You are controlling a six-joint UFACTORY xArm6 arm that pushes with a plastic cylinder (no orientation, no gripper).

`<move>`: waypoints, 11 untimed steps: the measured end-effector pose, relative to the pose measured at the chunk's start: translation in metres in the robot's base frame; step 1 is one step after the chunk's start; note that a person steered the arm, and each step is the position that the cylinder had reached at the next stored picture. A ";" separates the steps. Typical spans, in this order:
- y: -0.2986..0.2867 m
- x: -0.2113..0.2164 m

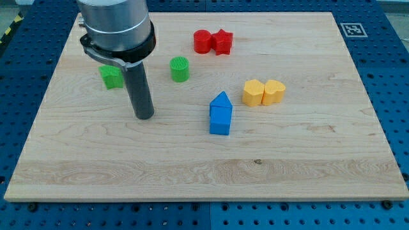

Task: Slide the green circle to the right of the green star

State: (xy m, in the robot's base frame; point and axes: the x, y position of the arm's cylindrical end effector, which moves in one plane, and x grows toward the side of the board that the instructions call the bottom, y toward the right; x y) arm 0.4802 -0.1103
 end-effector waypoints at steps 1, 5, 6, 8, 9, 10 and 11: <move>0.000 0.000; 0.039 -0.030; 0.054 -0.036; 0.099 -0.055; 0.102 -0.076; 0.101 -0.106; 0.063 -0.102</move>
